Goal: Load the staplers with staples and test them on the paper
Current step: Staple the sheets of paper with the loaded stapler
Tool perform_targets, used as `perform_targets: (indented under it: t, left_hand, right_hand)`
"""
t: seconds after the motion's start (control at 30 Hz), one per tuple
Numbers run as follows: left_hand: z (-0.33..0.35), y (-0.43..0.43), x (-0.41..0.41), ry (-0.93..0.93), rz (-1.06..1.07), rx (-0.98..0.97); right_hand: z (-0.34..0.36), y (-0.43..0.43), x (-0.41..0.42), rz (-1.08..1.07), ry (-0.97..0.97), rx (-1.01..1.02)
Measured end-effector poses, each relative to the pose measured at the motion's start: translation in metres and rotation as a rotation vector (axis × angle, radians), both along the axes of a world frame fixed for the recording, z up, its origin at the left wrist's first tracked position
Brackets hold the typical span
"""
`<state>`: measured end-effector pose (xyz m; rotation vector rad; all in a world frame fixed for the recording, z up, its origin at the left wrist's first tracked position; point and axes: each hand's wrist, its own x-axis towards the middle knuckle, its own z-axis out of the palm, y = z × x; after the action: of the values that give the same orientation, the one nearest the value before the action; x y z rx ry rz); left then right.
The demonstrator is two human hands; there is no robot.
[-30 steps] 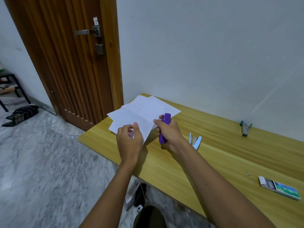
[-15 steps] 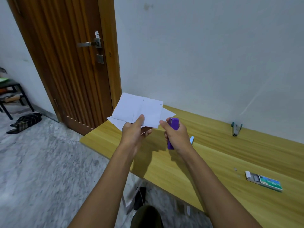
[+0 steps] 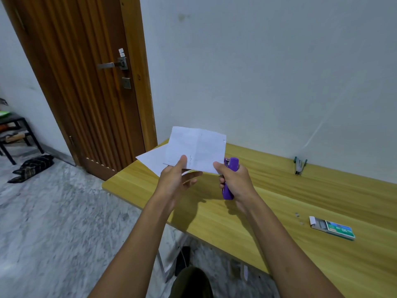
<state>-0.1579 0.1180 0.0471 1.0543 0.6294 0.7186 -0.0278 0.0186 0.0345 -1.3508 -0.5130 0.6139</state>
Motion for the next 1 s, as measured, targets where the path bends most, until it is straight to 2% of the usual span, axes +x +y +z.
perform_targets:
  t: [0.13, 0.3, 0.37, 0.47, 0.6, 0.7, 1.0]
  left_hand:
    - [-0.001, 0.005, -0.007, 0.016, -0.025, -0.058]
    - [-0.003, 0.017, -0.025, 0.073, -0.127, 0.044]
    - [-0.002, 0.018, -0.024, 0.072, -0.110, 0.065]
    - [-0.002, 0.014, -0.020, 0.061, -0.027, 0.041]
    - [-0.007, 0.009, -0.015, 0.138, -0.010, 0.088]
    - [-0.011, 0.006, -0.013, 0.182, -0.041, 0.135]
    - [-0.014, 0.003, -0.015, 0.198, -0.152, 0.265]
  right_hand:
    - [0.004, -0.007, 0.007, 0.002, -0.060, -0.054]
    - [0.011, -0.015, 0.016, 0.017, -0.126, -0.096]
    - [0.009, -0.014, 0.010, -0.009, -0.099, -0.143]
    - [-0.002, -0.012, -0.004, 0.005, 0.061, -0.115]
    - [-0.017, -0.013, -0.028, 0.234, 0.265, -0.066]
    - [-0.020, -0.011, -0.039, 0.454, 0.279, 0.000]
    - [-0.008, -0.009, -0.044, 0.560, 0.200, 0.020]
